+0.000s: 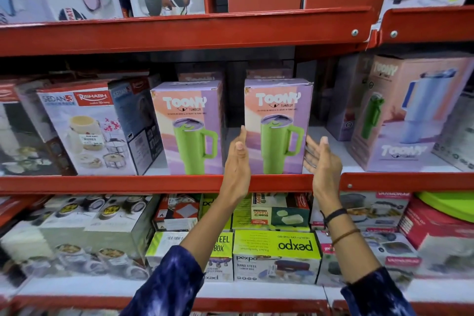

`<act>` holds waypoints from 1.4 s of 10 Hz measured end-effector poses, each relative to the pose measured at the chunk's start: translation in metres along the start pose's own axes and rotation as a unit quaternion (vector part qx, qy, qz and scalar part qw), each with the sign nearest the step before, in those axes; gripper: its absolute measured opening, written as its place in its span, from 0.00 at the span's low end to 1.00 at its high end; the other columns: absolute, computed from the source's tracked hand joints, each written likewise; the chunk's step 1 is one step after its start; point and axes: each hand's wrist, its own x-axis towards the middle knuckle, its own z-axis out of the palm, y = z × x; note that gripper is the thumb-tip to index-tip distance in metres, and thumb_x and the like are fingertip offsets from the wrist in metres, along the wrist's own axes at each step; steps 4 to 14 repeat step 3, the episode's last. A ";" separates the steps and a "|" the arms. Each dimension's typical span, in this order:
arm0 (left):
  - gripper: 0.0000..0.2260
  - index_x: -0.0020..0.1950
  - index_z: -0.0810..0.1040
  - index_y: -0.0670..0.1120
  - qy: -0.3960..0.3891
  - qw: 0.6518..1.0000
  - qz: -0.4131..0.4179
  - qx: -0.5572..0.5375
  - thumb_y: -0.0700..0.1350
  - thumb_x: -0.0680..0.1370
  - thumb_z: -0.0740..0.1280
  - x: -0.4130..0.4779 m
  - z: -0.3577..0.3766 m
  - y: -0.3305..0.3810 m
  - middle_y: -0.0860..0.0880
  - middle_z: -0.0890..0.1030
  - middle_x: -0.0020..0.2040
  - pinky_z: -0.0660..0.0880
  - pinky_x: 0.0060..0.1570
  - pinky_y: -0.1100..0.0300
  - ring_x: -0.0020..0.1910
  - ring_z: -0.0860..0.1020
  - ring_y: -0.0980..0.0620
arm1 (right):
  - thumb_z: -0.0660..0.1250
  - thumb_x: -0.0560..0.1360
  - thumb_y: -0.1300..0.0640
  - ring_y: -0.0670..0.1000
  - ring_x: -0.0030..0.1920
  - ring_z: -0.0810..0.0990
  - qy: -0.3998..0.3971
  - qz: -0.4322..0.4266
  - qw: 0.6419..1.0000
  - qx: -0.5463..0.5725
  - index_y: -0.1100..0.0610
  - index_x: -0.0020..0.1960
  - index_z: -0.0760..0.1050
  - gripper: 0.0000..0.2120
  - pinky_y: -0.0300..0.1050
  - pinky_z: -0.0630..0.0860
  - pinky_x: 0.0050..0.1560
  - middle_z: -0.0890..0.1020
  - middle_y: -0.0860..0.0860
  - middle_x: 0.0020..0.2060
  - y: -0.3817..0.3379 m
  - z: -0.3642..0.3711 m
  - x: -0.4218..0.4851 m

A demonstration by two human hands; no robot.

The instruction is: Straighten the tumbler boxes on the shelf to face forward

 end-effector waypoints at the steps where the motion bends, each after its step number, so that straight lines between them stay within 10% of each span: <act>1: 0.39 0.74 0.50 0.66 -0.014 1.000 0.000 0.008 0.79 0.65 0.41 -0.003 -0.001 0.002 0.73 0.56 0.66 0.56 0.73 0.36 0.70 0.55 0.62 | 0.52 0.81 0.48 0.51 0.58 0.76 -0.005 -0.007 1.000 -0.005 0.64 0.65 0.71 0.24 0.46 0.73 0.61 0.76 0.59 0.64 0.000 0.000 -0.005; 3: 0.37 0.75 0.53 0.60 0.016 1.000 0.016 0.014 0.76 0.70 0.43 -0.006 -0.004 0.007 0.57 0.58 0.76 0.58 0.74 0.39 0.76 0.57 0.52 | 0.54 0.78 0.41 0.48 0.63 0.76 0.022 -0.043 0.998 -0.044 0.56 0.66 0.73 0.25 0.46 0.74 0.64 0.77 0.53 0.64 0.010 0.001 -0.011; 14: 0.37 0.75 0.53 0.60 0.016 1.000 0.016 0.014 0.76 0.70 0.43 -0.006 -0.004 0.007 0.57 0.58 0.76 0.58 0.74 0.39 0.76 0.57 0.52 | 0.54 0.78 0.41 0.48 0.63 0.76 0.022 -0.043 0.998 -0.044 0.56 0.66 0.73 0.25 0.46 0.74 0.64 0.77 0.53 0.64 0.010 0.001 -0.011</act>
